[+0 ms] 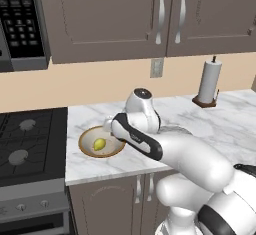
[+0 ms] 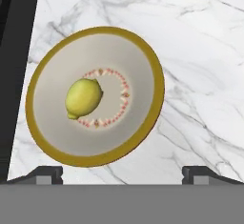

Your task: Place the steak on the plate and place the lemon on the same plate.

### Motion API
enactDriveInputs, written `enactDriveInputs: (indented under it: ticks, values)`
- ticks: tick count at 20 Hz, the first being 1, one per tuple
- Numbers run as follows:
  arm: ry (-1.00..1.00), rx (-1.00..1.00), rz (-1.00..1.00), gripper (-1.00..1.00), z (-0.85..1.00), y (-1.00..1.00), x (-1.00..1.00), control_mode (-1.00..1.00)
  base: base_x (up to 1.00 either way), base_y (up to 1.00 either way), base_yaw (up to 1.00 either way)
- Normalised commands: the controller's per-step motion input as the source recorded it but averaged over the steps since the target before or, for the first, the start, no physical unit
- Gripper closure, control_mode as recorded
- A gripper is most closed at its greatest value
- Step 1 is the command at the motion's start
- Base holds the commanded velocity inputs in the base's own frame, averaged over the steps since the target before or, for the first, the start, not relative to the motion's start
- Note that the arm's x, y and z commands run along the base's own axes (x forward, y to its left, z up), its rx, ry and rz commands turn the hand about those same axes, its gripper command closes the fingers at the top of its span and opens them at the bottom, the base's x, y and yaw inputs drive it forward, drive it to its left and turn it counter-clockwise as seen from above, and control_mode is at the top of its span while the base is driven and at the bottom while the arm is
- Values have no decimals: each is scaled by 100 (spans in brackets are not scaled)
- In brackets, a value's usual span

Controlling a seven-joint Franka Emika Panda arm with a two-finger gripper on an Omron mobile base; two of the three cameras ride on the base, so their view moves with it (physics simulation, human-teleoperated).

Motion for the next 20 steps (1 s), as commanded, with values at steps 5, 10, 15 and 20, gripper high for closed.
enactDriveInputs:
  ticks: [5,10,15,20]
  values:
    - [0,0,0,-100,0,24,11,-100,0,0,0]
    - [0,0,0,-100,0,16,24,-100,0,0,0]
    - [3,0,0,-100,-4,12,27,-100,0,0,0]
    - [9,0,0,-100,-11,6,9,-100,0,0,0]
